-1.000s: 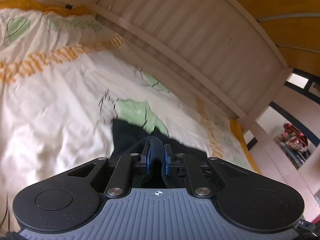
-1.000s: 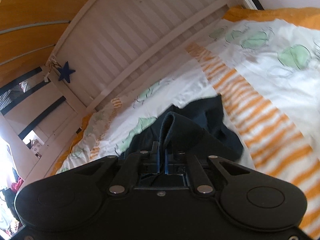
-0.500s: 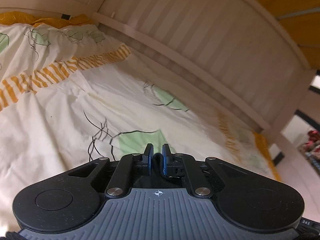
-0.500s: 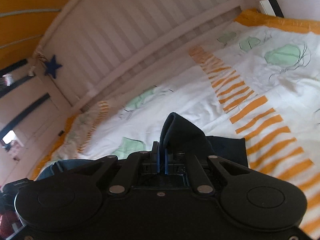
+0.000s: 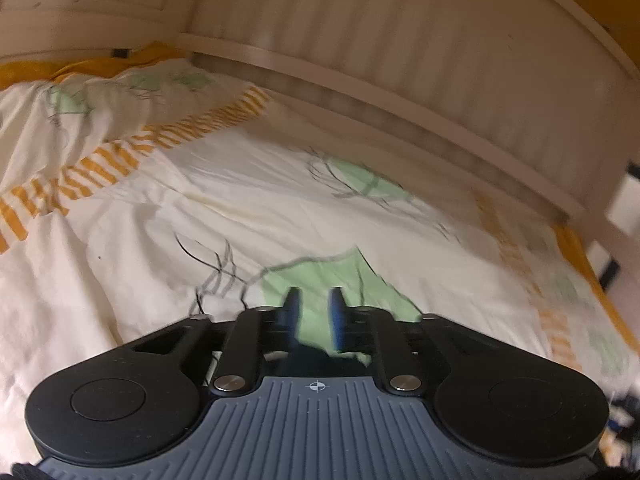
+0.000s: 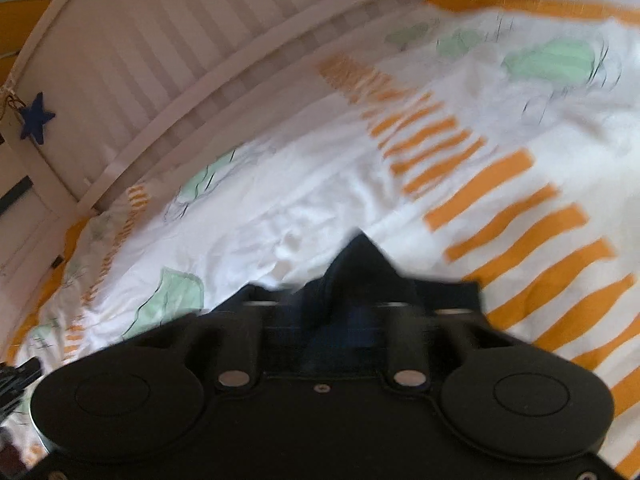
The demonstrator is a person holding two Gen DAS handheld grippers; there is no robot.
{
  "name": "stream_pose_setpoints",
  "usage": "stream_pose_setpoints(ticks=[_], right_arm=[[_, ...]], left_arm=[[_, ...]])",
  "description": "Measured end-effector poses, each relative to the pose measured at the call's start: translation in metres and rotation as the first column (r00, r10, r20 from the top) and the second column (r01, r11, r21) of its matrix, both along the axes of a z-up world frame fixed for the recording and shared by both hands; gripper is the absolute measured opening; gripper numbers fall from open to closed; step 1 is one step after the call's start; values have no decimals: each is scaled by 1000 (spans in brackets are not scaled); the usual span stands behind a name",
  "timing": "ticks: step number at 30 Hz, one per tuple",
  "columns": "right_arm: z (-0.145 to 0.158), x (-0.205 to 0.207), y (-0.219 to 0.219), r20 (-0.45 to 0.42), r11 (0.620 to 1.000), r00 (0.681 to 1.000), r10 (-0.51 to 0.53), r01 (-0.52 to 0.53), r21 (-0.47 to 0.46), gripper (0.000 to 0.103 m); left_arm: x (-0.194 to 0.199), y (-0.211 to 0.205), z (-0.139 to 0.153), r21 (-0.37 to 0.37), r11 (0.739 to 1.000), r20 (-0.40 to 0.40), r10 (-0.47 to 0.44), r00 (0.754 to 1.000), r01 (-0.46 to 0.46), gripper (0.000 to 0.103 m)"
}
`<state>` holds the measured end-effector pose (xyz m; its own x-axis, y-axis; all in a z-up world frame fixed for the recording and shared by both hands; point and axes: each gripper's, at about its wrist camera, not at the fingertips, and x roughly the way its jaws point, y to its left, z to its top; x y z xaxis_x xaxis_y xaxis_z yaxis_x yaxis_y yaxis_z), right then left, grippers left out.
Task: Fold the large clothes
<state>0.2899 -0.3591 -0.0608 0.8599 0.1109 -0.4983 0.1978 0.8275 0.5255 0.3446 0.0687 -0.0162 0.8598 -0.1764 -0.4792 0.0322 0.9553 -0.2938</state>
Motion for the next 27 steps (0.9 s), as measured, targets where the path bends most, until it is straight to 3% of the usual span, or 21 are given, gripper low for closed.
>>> stream_pose_setpoints(ticks=[1, 5, 7, 9, 15, 19, 24, 27], right_arm=[[4, -6, -2, 25, 1000, 1000, -14, 14, -16, 85], [17, -27, -5, 55, 999, 998, -10, 13, -47, 83], [21, -38, 1, 60, 996, 998, 26, -21, -86, 83], [23, -48, 15, 42, 987, 996, 74, -67, -148, 83], [20, -61, 76, -16, 913, 974, 228, -219, -343, 84], [8, -55, 106, -74, 856, 952, 298, -301, -420, 85], [-6, -31, 106, -133, 845, 954, 270, -301, -441, 87], [-6, -18, 104, -158, 823, 955, 249, -295, -485, 87]], left_arm=[[-8, -5, 1, 8, 1000, 2, -28, 1000, 28, 29], [-36, -23, 5, 38, 994, -5, -99, 995, 99, 41], [-47, -36, 3, 62, 987, -20, -145, 989, 146, 53], [-56, -50, -1, 86, 977, -39, -190, 981, 193, 58], [-80, -92, -24, 173, 934, -78, -303, 950, 313, 61], [-71, -116, -49, 230, 905, -134, -334, 933, 357, 61], [-38, -129, -68, 256, 912, -171, -282, 944, 319, 66], [-16, -135, -71, 299, 902, -199, -262, 944, 313, 72]])
